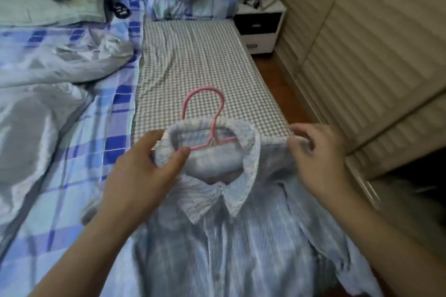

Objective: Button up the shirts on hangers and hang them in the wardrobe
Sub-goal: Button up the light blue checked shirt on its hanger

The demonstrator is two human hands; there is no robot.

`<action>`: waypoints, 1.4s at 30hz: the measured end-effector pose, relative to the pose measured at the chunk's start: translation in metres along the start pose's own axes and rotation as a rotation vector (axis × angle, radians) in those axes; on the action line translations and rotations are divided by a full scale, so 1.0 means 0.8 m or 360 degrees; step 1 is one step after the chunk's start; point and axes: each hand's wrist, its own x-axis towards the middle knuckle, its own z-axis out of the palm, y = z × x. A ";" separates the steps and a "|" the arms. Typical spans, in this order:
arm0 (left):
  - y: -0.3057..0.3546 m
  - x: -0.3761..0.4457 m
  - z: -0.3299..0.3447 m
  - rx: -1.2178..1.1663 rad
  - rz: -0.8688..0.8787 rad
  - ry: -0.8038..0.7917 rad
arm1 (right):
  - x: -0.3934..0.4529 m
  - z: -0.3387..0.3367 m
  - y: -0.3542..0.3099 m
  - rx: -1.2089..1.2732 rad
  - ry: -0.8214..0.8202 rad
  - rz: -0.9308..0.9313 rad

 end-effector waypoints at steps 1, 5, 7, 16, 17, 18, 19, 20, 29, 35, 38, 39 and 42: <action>0.014 -0.012 -0.012 -0.0055 -0.0061 0.0019 | -0.024 -0.017 -0.020 0.0216 0.0065 0.0158; 0.063 -0.063 -0.053 -0.0188 -0.0147 0.0067 | -0.122 -0.044 -0.113 0.0899 -0.0344 0.0714; 0.086 -0.092 -0.068 -0.0218 -0.0133 0.0021 | -0.156 -0.040 -0.148 0.1093 -0.0378 0.0831; 0.089 -0.157 -0.173 -0.0369 -0.0006 -0.0135 | -0.257 -0.085 -0.191 0.1909 0.0106 0.0898; 0.095 -0.160 -0.182 -0.0424 -0.0009 -0.0145 | -0.264 -0.092 -0.195 0.2015 0.0108 0.0890; 0.100 -0.162 -0.188 -0.0446 0.0004 -0.0155 | -0.270 -0.096 -0.200 0.2067 0.0125 0.0910; 0.110 -0.168 -0.195 -0.0462 0.0043 -0.0153 | -0.275 -0.097 -0.204 0.2057 0.0149 0.0952; 0.112 -0.170 -0.197 -0.0455 0.0088 -0.0175 | -0.279 -0.098 -0.207 0.1919 0.0200 0.0986; 0.132 -0.196 -0.202 -0.0425 0.0381 -0.0328 | -0.254 -0.158 -0.247 0.0335 0.0361 0.0512; 0.132 -0.195 -0.205 -0.0358 0.0374 -0.0314 | -0.254 -0.164 -0.230 0.1467 0.0384 0.0784; 0.127 -0.189 -0.210 -0.0369 0.0326 -0.0357 | -0.247 -0.171 -0.227 0.2017 0.0263 0.1013; 0.125 -0.189 -0.211 -0.0367 0.0316 -0.0355 | -0.245 -0.171 -0.224 0.1726 0.0205 0.1074; 0.119 -0.190 -0.211 -0.0320 0.0335 -0.0302 | -0.243 -0.171 -0.212 -0.0012 0.0433 0.0813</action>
